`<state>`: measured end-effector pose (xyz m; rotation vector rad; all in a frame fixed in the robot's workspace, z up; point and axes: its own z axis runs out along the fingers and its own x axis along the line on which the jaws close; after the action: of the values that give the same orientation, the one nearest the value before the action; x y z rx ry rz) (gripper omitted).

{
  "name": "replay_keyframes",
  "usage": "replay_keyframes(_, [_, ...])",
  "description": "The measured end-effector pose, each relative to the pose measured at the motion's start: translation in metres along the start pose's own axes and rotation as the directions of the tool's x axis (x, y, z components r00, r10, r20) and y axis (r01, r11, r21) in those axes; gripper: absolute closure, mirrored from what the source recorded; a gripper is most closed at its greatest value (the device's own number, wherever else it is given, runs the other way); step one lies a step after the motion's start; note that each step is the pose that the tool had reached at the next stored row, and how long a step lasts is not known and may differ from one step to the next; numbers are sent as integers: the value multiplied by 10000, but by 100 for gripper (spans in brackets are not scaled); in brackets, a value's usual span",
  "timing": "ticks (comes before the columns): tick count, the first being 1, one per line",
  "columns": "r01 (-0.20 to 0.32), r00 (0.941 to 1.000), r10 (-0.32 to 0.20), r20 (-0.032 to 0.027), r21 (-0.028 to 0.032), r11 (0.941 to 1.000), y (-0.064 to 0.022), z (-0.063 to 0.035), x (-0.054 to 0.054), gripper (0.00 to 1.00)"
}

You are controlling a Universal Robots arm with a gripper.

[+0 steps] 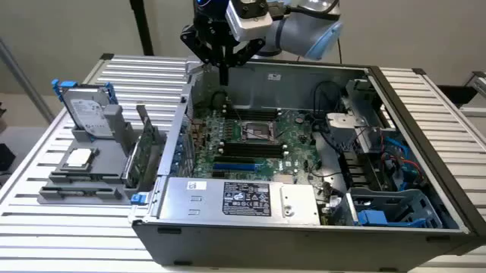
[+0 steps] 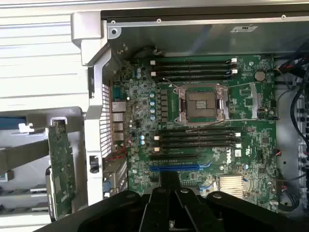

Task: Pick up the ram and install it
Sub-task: 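Reach for the ram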

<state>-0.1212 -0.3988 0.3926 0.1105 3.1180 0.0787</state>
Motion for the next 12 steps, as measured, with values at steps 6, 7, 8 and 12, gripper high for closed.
replay_keyframes(6, [0,10000,0,0,-4,10000,0,0,0,100])
replay_keyframes(7, [0,10000,0,0,-5,10000,0,0,0,100])
replay_keyframes(8, [1,10000,-1,0,-5,10000,0,0,0,100])
replay_keyframes(12, [0,10000,0,0,-7,10000,0,0,0,100])
